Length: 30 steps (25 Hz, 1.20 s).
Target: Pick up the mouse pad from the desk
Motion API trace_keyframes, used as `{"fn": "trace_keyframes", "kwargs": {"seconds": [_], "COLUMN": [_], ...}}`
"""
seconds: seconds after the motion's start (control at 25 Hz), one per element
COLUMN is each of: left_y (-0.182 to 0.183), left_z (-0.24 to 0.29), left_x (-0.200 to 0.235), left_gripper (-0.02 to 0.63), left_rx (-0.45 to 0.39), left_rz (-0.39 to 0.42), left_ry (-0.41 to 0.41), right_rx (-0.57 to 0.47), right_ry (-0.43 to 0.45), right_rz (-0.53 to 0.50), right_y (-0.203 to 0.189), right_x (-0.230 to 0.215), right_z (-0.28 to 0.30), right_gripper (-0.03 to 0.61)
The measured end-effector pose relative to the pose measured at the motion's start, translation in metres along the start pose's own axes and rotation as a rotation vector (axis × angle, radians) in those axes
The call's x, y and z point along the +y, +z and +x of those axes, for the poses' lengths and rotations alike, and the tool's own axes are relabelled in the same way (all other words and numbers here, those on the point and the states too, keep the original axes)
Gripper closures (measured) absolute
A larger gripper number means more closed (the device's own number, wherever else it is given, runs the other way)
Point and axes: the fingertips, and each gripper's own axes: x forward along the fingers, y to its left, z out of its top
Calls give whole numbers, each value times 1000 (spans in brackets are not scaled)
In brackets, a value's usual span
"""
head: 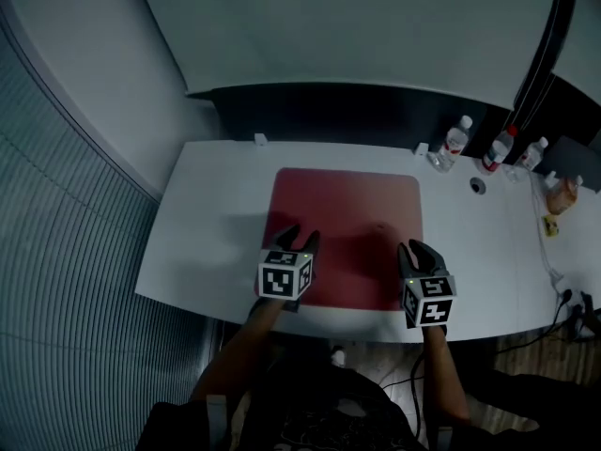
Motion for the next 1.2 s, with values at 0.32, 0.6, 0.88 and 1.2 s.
{"fn": "trace_keyframes", "kwargs": {"seconds": [0.32,0.6,0.88,1.2], "left_y": [-19,-31,-43,-54], "left_z": [17,35,44,52], "left_x": [44,68,84,94], "left_gripper": [403,358,304,248], "left_rx": [63,107,148,208], "left_rz": [-9,1,1,9], "left_ry": [32,43,50,56], "right_rx": [64,120,199,256], "right_ry": [-11,-42,-73,-84], "right_rz": [11,38,53,70], "right_y": [-18,-41,-64,-77], "right_x": [-9,-29,-50,-65], "right_z": [28,46,57,66], "right_gripper": [472,434,393,326]}}
